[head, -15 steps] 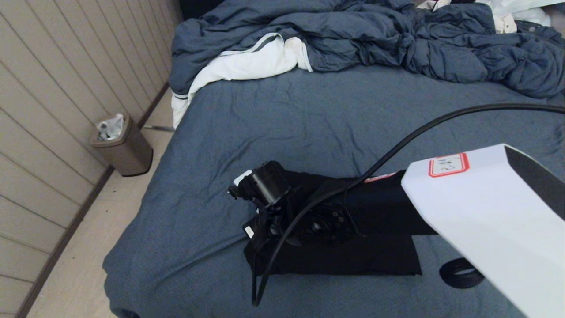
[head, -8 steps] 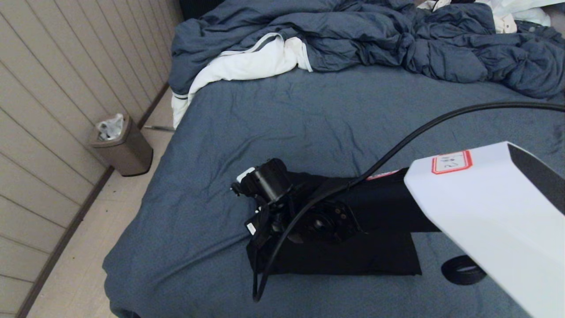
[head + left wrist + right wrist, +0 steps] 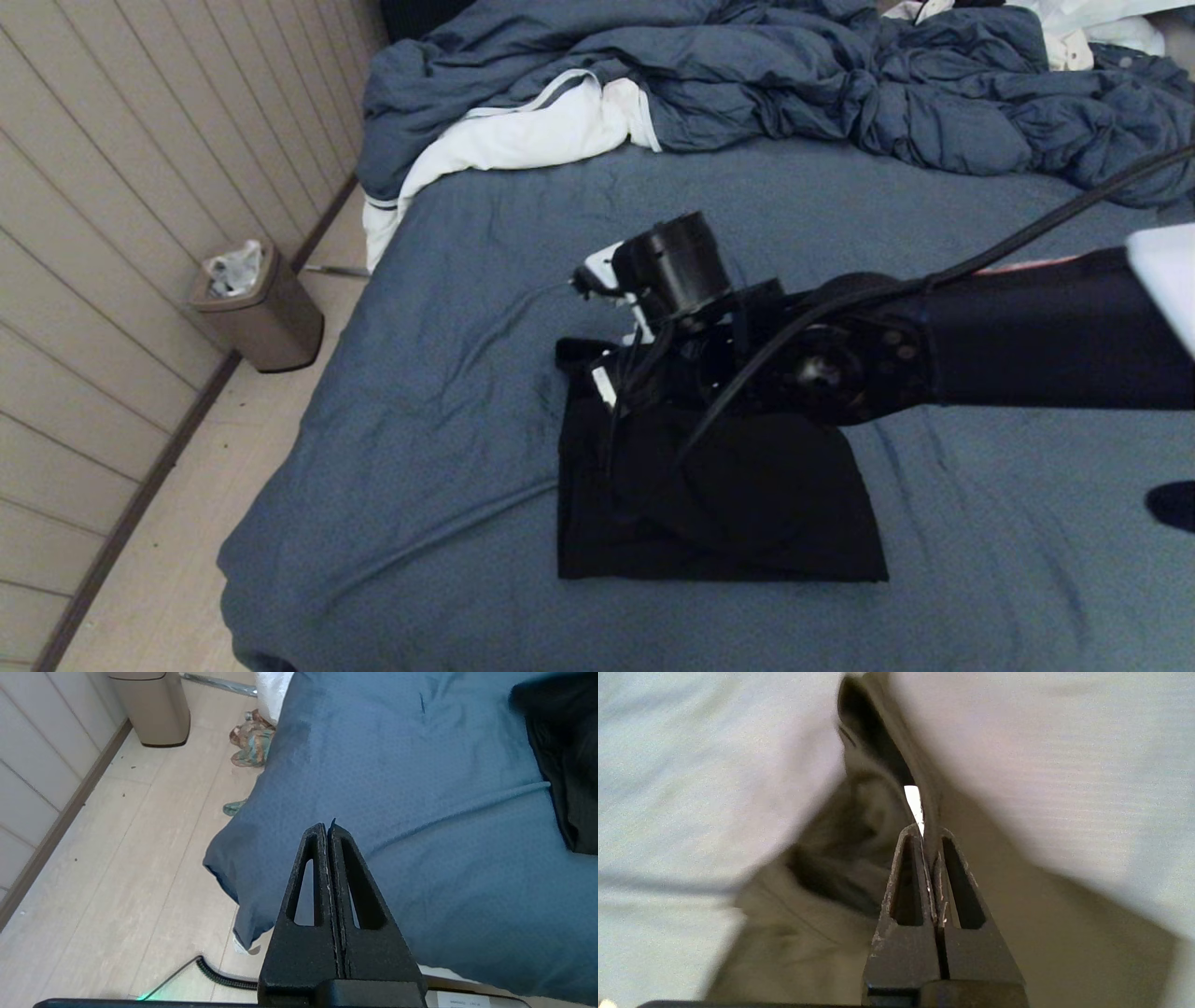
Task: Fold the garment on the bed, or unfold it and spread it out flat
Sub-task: Unford the black T-shirt
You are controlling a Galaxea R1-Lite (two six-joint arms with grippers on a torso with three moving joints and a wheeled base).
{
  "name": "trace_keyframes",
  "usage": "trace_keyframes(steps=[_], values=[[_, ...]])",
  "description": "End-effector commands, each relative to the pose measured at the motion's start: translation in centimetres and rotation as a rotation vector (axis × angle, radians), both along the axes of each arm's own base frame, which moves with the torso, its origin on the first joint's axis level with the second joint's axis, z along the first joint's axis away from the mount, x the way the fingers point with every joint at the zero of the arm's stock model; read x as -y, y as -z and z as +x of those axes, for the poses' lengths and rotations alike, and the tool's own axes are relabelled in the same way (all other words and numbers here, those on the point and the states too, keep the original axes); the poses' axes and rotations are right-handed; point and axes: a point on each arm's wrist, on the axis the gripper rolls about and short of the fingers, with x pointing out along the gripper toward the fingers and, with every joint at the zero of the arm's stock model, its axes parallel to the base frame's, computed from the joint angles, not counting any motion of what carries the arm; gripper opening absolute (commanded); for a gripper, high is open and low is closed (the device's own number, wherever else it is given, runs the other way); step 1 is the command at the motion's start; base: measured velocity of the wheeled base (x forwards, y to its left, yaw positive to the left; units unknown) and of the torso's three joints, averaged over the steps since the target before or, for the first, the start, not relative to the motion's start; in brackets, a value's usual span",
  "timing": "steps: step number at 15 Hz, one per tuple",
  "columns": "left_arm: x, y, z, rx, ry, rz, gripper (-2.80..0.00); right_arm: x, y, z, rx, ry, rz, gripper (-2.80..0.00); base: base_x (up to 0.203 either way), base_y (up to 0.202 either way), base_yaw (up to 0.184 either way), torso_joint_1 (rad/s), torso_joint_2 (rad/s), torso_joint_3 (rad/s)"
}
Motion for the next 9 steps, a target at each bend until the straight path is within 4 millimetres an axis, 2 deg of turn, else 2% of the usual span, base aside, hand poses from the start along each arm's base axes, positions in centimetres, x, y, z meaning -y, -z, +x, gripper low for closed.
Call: trace_keyframes(steps=[1,4,7,9], values=[[0.0,0.0,0.0,0.001,-0.001,-0.001,-2.8,5.0,-4.3,-0.7,0.078,0.085,0.063,-2.8,0.0,0.0,0.0,0.0,0.0,0.0],[0.0,0.0,0.0,0.0,-0.001,-0.001,-2.8,10.2,-5.1,0.4,0.09,0.214,0.067,-2.8,0.0,0.0,0.0,0.0,0.0,0.0],[0.0,0.0,0.0,0.0,-0.001,-0.001,-2.8,17.0,-5.6,0.8,0.084,0.339,0.089,-2.8,0.0,0.0,0.0,0.0,0.0,0.0],[0.0,0.0,0.0,0.0,-0.001,-0.001,-2.8,21.7,-5.3,0.4,0.061,0.42,0.102,-2.8,0.0,0.0,0.0,0.0,0.0,0.0]])
